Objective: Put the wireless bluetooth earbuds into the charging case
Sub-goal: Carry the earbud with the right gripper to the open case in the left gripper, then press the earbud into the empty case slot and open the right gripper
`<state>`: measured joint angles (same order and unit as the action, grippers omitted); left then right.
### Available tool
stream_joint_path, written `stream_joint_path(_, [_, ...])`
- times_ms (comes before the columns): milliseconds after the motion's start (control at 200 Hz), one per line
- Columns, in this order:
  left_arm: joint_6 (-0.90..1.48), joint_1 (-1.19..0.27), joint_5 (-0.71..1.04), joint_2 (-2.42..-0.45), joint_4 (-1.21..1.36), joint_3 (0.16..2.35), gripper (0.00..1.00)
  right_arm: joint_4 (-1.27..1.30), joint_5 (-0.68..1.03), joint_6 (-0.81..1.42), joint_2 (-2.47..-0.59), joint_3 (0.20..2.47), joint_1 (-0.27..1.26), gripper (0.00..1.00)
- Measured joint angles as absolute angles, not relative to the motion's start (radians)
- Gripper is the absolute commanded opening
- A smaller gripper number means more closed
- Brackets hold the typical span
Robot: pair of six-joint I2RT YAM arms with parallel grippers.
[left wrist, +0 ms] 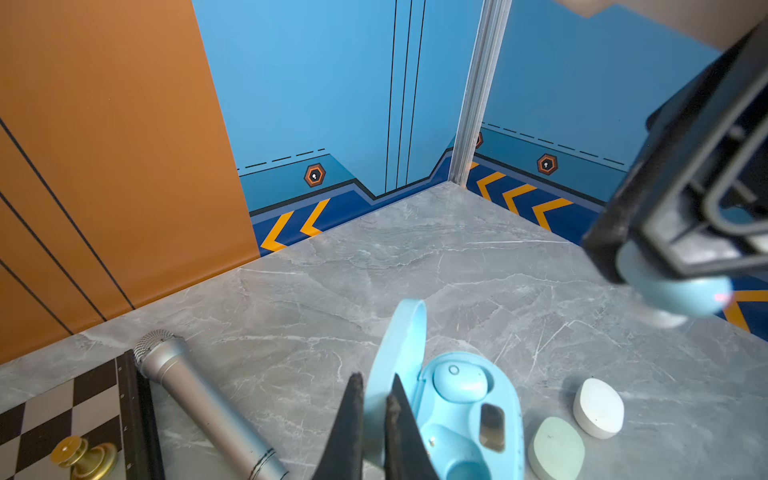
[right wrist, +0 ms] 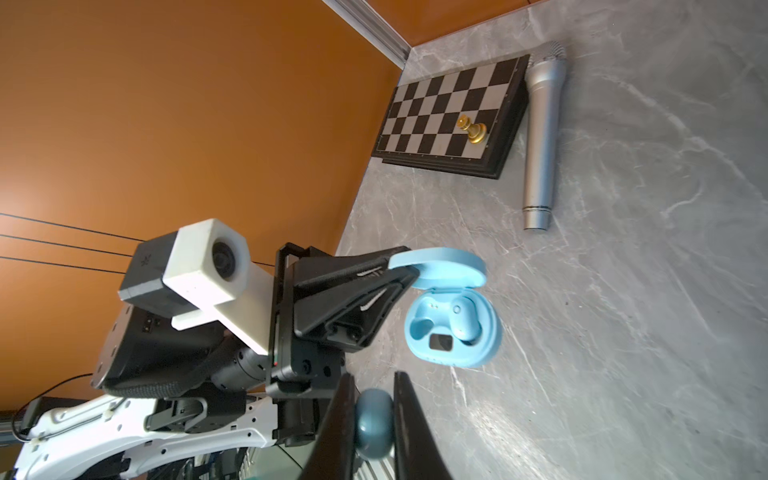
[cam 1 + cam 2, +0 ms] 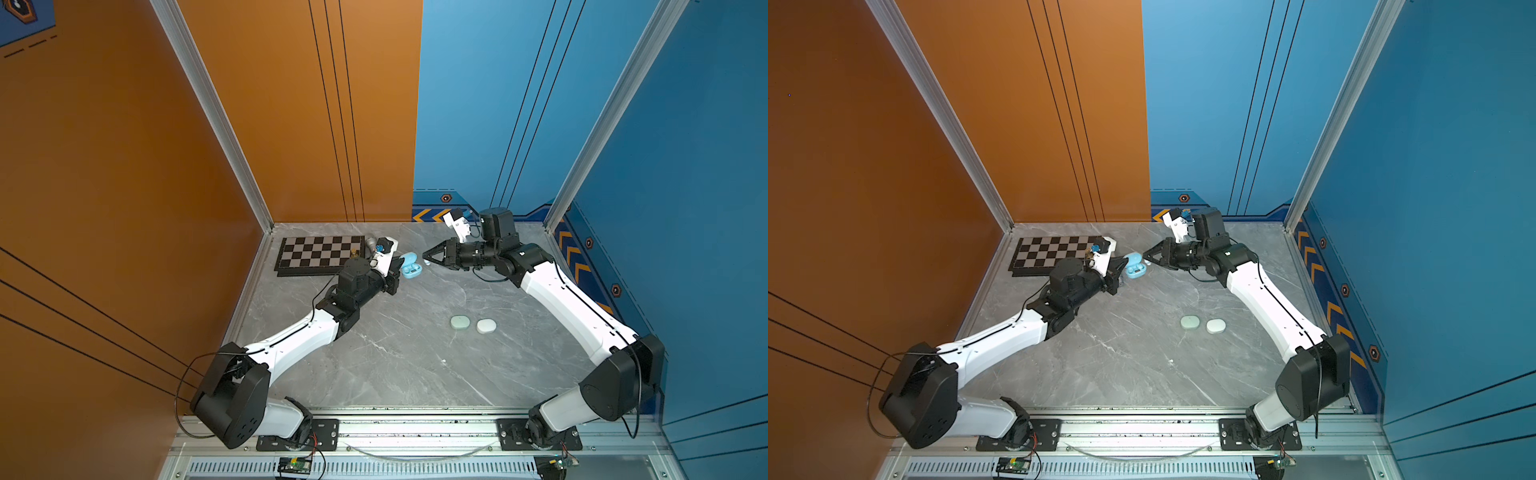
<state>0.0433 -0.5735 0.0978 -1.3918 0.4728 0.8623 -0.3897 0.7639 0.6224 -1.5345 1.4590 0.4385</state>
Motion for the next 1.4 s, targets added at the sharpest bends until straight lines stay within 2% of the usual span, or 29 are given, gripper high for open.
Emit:
stream_joint_path(425, [0.047,-0.580,0.110,-1.393,0.491,0.892,0.00,-0.302,0.765,0.682,-1.620,1.459,0.505,0.12])
stream_joint_path(1401, [0.047,-0.584,0.117,-1.378,0.483,0.892,0.00,-0.276,0.706,0.677,-1.622,1.432,0.506,0.13])
